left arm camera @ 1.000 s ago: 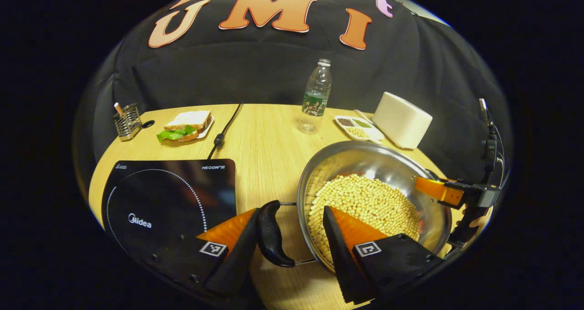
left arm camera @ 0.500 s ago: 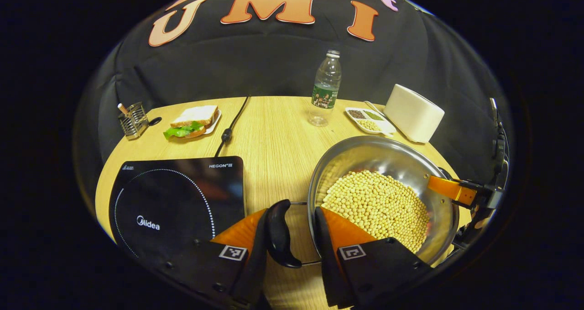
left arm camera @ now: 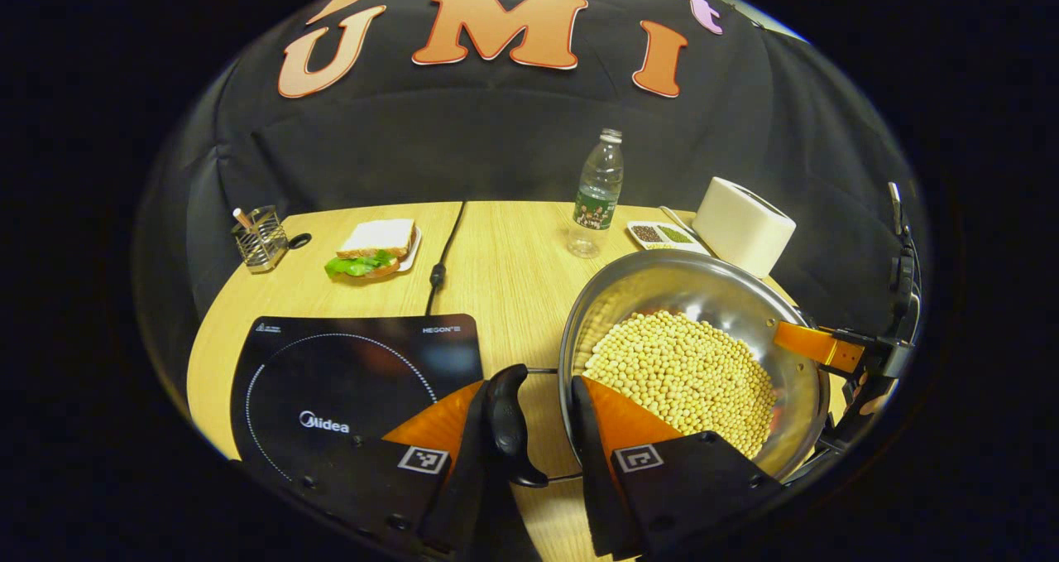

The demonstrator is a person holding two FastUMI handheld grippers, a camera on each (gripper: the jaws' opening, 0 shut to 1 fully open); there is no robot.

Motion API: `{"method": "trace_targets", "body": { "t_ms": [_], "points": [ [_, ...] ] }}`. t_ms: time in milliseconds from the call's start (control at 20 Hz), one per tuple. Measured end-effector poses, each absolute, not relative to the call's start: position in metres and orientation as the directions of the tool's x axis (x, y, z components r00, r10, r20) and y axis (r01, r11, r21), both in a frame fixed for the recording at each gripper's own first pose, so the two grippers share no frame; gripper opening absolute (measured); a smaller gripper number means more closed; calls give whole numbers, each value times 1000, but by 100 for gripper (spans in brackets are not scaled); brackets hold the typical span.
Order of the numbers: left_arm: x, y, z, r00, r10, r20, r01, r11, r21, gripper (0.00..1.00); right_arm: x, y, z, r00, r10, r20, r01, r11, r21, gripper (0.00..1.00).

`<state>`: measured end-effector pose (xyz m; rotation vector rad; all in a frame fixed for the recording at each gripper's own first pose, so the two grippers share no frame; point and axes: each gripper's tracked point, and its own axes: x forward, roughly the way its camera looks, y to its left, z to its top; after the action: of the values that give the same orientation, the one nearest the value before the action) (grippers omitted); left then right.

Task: First push the handle of the pot to place it horizontally, then grasp the pot with both hands and set it on the induction cooktop.

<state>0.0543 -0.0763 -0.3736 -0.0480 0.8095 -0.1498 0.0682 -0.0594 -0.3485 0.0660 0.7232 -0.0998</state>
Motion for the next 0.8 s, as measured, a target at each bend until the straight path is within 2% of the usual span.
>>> {"method": "trace_targets", "body": {
  "t_ms": [450,800],
  "points": [
    [44,-3,-326,729,-97,-678,60,995,-78,58,71,15,-320,771,5,-637,48,997,66,57],
    [32,70,-314,729,-29,-684,-8,999,-50,58,76,86,-327,758,78,-647,-29,996,86,57]
  ]
}}
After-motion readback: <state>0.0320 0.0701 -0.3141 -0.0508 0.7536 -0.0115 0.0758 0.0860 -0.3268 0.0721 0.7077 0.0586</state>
